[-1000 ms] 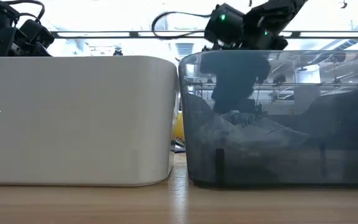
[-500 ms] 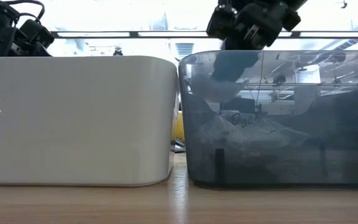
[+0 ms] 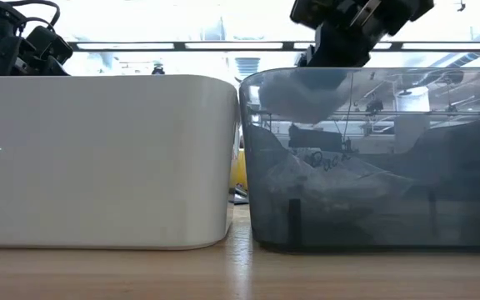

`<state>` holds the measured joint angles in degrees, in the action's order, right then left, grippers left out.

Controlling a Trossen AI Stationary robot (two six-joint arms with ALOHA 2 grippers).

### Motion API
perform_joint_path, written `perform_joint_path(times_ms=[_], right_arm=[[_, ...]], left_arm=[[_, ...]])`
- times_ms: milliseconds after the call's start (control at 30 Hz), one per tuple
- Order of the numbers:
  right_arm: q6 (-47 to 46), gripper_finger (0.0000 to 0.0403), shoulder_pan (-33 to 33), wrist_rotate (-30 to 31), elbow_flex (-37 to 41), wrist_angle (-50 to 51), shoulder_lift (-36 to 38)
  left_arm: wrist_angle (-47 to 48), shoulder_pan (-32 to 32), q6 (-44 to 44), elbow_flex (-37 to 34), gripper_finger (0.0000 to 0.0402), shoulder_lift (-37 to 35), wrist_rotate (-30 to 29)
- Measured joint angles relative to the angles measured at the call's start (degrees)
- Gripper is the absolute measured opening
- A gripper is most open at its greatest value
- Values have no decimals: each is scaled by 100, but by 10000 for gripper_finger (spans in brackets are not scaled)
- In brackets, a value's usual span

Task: Pick & Place Travel size toiletries
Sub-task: Put the cotton pack into the right black bin

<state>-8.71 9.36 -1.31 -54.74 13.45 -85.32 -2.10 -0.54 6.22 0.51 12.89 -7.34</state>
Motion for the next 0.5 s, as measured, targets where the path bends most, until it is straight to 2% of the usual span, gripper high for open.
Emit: perform_joint_path(times_ms=[133,500], right_arm=[[-116,8,438,421,0,-55,8],[-469,8,1308,1014,171,-243,2]], left_arm=[[1,0,1,1,171,-1,0],[1,2,0,1,171,0,-1]])
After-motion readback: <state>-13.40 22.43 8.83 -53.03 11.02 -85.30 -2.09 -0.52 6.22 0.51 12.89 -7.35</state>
